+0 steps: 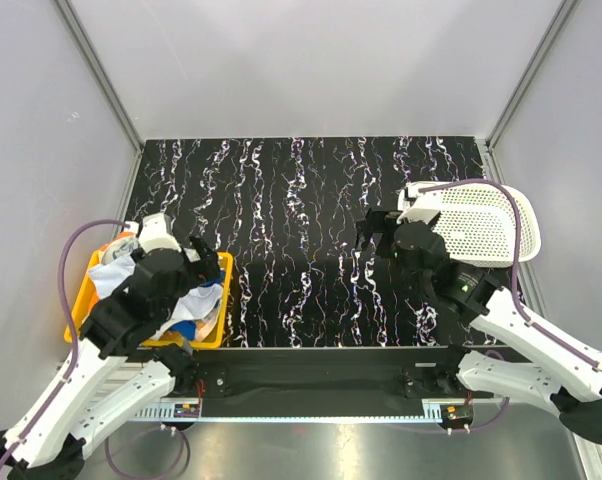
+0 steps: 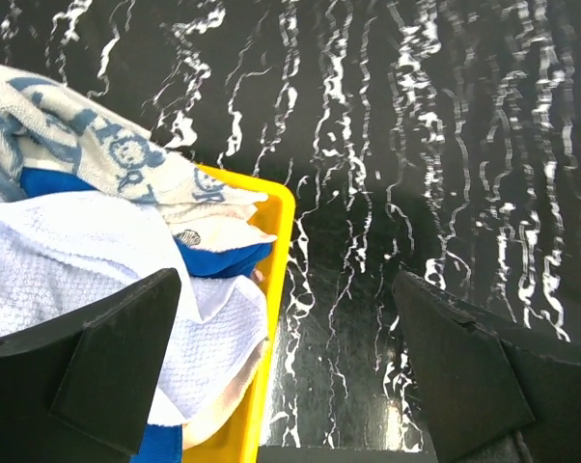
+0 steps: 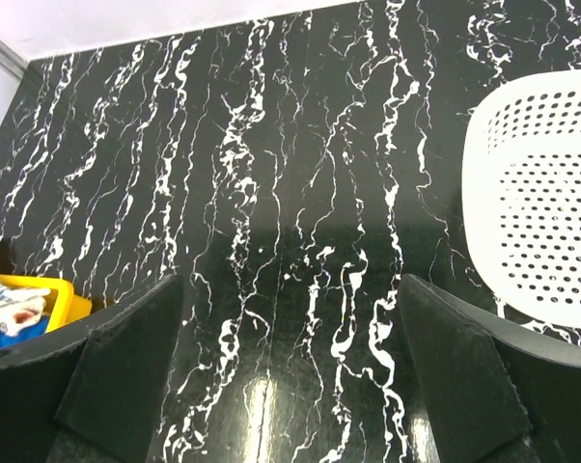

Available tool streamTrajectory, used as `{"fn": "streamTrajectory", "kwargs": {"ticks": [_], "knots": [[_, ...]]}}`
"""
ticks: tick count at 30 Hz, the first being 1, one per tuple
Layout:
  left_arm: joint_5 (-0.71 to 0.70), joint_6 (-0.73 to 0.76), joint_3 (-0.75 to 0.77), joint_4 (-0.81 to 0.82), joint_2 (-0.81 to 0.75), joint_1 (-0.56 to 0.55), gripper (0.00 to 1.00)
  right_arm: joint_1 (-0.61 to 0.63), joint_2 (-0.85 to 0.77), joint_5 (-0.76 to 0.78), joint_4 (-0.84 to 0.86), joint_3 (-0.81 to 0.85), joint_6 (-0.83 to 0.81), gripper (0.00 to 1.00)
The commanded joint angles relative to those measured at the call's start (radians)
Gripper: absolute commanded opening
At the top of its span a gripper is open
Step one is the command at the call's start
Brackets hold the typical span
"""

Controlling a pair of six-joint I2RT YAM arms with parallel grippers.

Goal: Fold and stack the towels
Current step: Grab crumpled towel

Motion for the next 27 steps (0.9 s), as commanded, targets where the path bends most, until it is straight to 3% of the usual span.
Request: {"fn": "streamTrajectory", "kwargs": {"ticks": [1, 4, 7, 10, 14, 18, 27], "knots": [[-0.140, -0.096, 0.114, -0.111, 0.089, 0.004, 0.99, 0.006, 0.028, -0.033, -0.088, 0.081, 0.032, 1.00], [-0.264, -0.197, 0.174, -0.265, 0.173, 0.005, 0.99, 0.008, 0.060, -0.058, -0.156, 0.114, 0.054, 1.00], [-0.304, -0.404, 0.188, -0.418, 0.233, 0.005, 0.99, 0.006, 0.074, -0.107, -0.168, 0.112, 0.065, 1.00], [-0.306, -0.630, 0.153, -0.523, 0.250, 0.008, 0.97, 0.006, 0.076, -0.182, -0.109, 0.064, 0.060, 1.00], [-0.265, -0.789, 0.080, -0.573, 0.249, 0.021, 0.89, 0.006, 0.118, -0.277, -0.075, 0.056, 0.063, 1.00], [-0.245, -0.889, 0.031, -0.610, 0.250, 0.027, 0.86, 0.006, 0.161, -0.377, -0.053, 0.056, 0.049, 1.00], [-0.234, -1.058, -0.025, -0.679, 0.255, 0.033, 0.76, 0.008, 0.231, -0.438, -0.026, 0.082, 0.017, 1.00]]}}
